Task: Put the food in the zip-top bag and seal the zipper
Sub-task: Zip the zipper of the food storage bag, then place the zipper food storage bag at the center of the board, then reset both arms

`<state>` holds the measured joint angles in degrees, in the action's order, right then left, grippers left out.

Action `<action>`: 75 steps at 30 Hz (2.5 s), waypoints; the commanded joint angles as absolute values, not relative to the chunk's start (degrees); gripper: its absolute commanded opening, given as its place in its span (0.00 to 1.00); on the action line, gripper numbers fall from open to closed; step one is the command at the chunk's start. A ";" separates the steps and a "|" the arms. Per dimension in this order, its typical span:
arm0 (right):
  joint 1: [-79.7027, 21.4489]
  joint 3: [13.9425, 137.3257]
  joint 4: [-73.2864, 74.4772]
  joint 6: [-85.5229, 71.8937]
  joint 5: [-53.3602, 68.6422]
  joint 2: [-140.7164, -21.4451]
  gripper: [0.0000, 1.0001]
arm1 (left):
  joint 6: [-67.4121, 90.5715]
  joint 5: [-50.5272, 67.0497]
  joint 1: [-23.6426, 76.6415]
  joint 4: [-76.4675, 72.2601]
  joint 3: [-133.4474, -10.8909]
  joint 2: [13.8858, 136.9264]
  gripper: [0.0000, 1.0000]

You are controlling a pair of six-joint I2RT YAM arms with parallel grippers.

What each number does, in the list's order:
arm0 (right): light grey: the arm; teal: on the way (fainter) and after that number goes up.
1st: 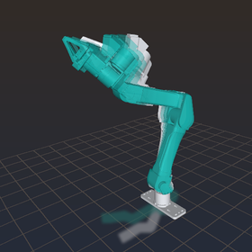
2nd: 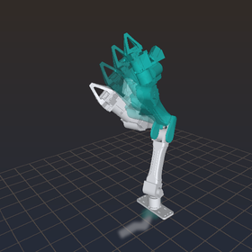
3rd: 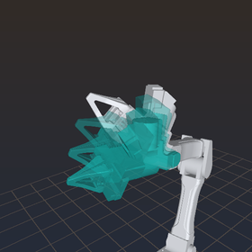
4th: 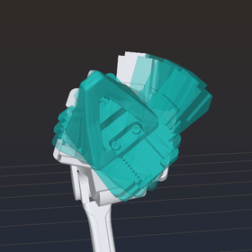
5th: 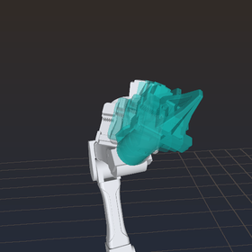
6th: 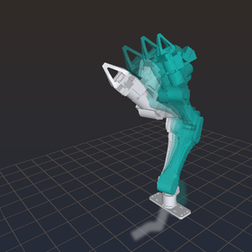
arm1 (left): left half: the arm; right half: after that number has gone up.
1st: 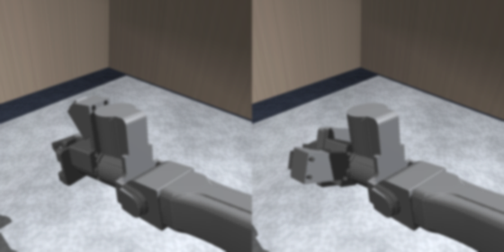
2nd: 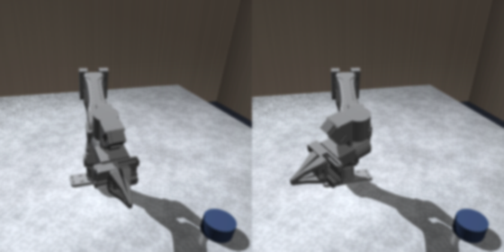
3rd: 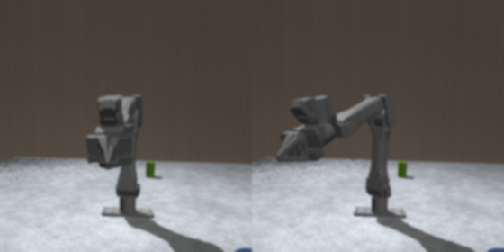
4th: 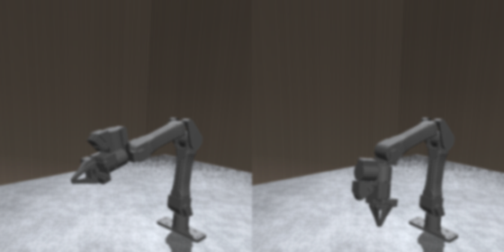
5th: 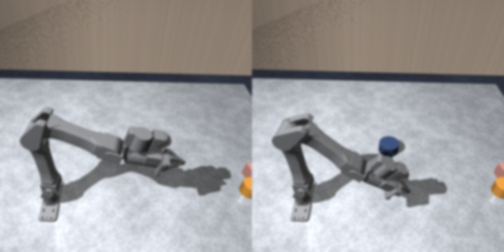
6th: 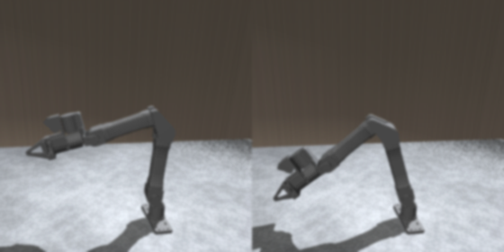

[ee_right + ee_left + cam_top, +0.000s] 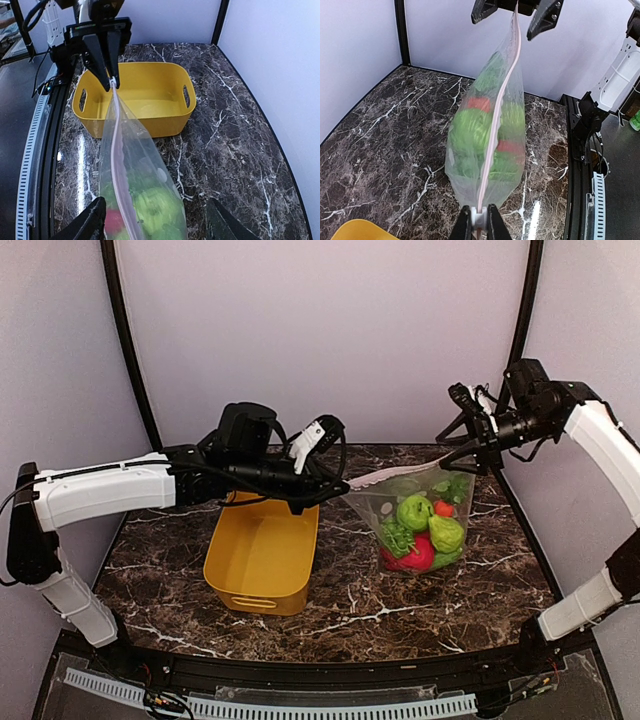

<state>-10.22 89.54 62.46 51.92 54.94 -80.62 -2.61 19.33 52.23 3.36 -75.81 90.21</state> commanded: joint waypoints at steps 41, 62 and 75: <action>9.23 98.18 50.19 35.04 64.90 -83.65 0.69 | -13.96 15.89 49.39 4.17 -102.78 104.89 0.01; 7.27 86.35 43.43 24.71 60.98 -79.65 0.80 | -8.56 11.66 49.40 4.84 -75.03 78.12 0.99; 7.29 76.36 24.45 3.30 39.34 -75.40 0.99 | -5.33 -28.57 49.09 19.10 -67.10 64.47 0.99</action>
<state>7.42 78.32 31.73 10.61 47.75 -77.91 -7.68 -11.66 49.28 10.22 -69.25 65.91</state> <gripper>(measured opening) 0.986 0.989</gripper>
